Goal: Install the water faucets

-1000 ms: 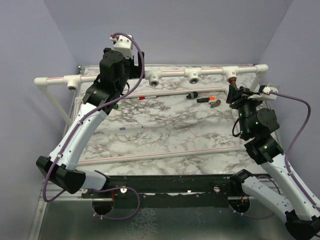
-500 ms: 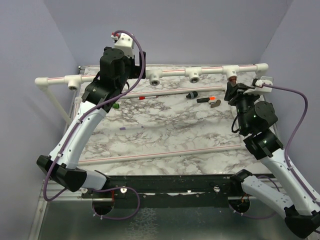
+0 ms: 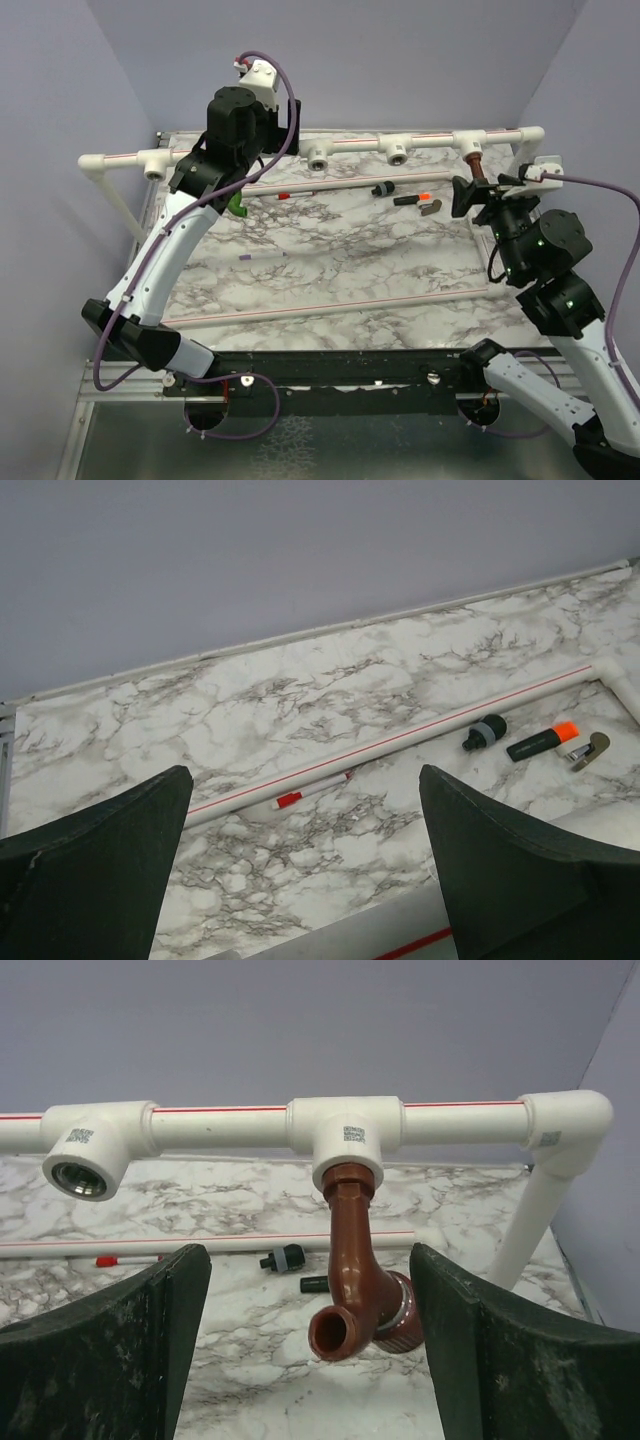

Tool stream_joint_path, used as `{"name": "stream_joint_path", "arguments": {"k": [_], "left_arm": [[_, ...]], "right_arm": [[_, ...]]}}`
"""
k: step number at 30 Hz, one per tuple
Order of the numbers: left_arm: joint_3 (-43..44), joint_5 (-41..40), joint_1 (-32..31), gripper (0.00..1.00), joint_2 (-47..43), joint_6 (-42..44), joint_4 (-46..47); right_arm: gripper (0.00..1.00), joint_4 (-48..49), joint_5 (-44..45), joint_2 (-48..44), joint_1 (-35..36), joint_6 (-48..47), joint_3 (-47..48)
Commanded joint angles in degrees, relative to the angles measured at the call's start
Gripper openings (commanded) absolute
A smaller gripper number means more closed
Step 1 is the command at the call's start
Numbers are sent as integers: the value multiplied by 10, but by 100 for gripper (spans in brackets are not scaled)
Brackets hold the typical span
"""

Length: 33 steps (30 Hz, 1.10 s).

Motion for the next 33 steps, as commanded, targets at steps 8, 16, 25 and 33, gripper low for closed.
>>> {"name": "stream_joint_path", "arguments": {"k": [8, 16, 25, 33], "left_arm": [[80, 102, -23, 98, 17, -8, -54], [114, 113, -23, 99, -11, -17, -17], [77, 210, -24, 99, -75, -48, 30], [13, 256, -23, 99, -148, -74, 31]], "right_arm": [[88, -210, 25, -81, 2, 56, 57], [88, -299, 28, -132, 2, 137, 26], [91, -242, 63, -179, 3, 126, -114], [99, -87, 129, -181, 3, 79, -247]]}}
